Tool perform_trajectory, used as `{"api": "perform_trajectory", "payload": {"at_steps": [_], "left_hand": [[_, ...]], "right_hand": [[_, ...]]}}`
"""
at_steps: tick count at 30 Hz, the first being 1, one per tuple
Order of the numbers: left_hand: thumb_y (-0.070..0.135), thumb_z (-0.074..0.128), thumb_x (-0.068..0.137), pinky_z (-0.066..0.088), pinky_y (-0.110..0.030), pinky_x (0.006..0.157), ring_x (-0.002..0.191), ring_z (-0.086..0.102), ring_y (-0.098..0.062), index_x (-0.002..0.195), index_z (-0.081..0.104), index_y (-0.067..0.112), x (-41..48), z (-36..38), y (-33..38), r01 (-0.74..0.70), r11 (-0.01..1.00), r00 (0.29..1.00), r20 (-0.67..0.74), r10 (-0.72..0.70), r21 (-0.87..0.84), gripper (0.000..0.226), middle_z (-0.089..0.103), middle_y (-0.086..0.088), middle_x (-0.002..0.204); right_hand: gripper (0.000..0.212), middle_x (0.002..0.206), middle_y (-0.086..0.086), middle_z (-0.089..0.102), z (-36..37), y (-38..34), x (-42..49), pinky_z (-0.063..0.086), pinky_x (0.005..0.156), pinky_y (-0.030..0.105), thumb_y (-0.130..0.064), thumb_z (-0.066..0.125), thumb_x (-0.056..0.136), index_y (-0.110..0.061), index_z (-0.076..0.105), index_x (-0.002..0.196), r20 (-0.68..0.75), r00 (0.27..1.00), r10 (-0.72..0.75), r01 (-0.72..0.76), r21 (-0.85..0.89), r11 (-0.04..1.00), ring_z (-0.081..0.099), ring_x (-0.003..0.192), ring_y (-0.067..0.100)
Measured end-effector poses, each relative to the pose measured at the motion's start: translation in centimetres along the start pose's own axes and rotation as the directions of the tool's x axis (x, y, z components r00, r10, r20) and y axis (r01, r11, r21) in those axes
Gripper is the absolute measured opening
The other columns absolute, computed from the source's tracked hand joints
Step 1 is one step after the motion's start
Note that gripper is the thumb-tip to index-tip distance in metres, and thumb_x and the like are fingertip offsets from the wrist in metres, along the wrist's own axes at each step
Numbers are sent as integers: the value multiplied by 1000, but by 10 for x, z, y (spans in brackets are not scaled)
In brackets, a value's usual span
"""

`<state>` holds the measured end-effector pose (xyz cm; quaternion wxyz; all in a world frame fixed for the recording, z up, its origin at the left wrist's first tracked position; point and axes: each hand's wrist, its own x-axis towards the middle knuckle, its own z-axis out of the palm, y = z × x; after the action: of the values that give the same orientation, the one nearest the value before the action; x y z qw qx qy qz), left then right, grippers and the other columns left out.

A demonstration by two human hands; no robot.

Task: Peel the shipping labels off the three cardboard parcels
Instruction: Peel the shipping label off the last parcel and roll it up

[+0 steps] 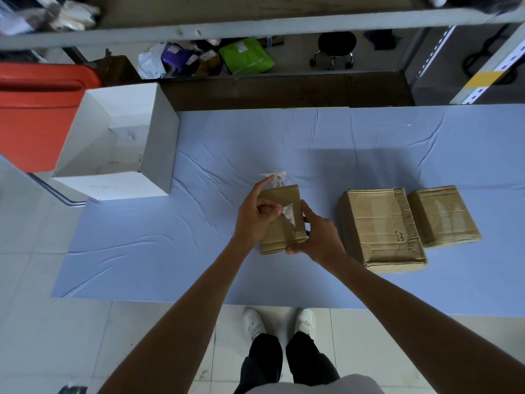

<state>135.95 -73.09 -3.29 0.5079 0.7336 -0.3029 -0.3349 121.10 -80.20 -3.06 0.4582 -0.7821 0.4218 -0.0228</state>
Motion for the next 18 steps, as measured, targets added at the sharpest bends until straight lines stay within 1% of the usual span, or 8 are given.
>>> {"api": "perform_trajectory", "payload": {"at_steps": [5,9,14,18], "left_hand": [[12,72,78,54,-28,84,86,69,-14,134,46,38,1,-1,-1,2,1000,1000,5,-2,-12,67,72,-4,85],[11,72,78,54,-28,85,86,70,-13,134,47,37,2,-1,-1,2,1000,1000,17,-2,-24,67,73,-2,82],[12,73,78,51,-21,82,86,69,-9,135,46,37,2,-2,-2,2,1000,1000,29,-2,-16,67,72,1,82],[12,73,78,53,-24,84,87,70,-11,132,47,39,2,-2,-1,3,1000,999,39,-2,-31,65,73,-5,85]], "right_hand": [[101,111,-1,69,1,0,1,53,92,47,-23,93,50,-29,39,136,4,1000,5,-5,6,1000,67,100,26],[98,109,-2,69,0,0,2,54,90,47,-21,93,49,-29,42,132,5,1000,-2,2,9,1000,68,97,26],[102,108,-2,70,-1,0,3,54,90,46,-21,93,49,-30,40,136,7,1000,-2,2,-1,1000,68,96,25],[103,108,-3,69,0,0,3,54,89,47,-20,93,49,-33,39,136,12,1000,8,-8,2,1000,68,95,24]]}}
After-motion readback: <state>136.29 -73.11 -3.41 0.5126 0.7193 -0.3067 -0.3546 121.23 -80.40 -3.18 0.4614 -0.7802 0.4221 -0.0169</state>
